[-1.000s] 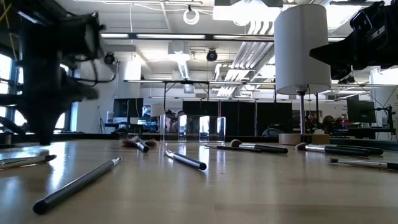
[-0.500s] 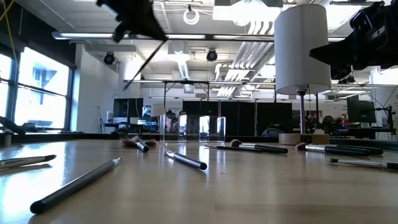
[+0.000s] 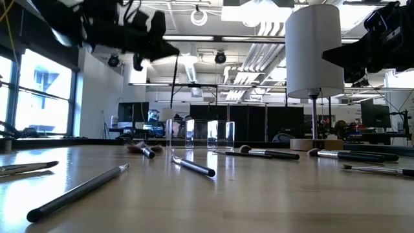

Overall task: Put items in baskets/containers
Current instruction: Put the black brow brush into the transparent organizer

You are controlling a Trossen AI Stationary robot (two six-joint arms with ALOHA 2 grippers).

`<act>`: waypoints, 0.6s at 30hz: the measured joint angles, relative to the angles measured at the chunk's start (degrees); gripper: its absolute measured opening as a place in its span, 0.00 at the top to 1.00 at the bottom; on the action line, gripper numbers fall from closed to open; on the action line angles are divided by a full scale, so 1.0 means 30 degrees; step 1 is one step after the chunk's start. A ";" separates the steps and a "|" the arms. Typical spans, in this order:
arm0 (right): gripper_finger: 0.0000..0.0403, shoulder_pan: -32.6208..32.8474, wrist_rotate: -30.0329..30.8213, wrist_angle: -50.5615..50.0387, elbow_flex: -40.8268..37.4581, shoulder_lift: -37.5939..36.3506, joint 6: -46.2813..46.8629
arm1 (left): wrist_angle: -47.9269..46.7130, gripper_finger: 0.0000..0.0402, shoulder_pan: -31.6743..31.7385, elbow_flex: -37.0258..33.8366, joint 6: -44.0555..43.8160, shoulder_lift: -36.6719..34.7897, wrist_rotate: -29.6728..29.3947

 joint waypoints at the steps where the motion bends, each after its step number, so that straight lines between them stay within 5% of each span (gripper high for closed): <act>1: 1.00 -0.0004 -0.0006 0.0000 0.0000 0.0000 0.0000 | 0.0836 1.00 0.0474 -0.0329 -0.0358 0.0435 0.0727; 9: 1.00 0.0000 -0.0007 0.0000 0.0000 0.0000 0.0000 | 0.6430 1.00 0.2105 -0.0528 -0.1656 0.5462 0.3182; 18: 1.00 -0.0004 -0.0007 0.0005 0.0000 0.0007 0.0001 | 0.6578 0.98 0.2199 -0.0203 -0.1611 0.6924 0.3244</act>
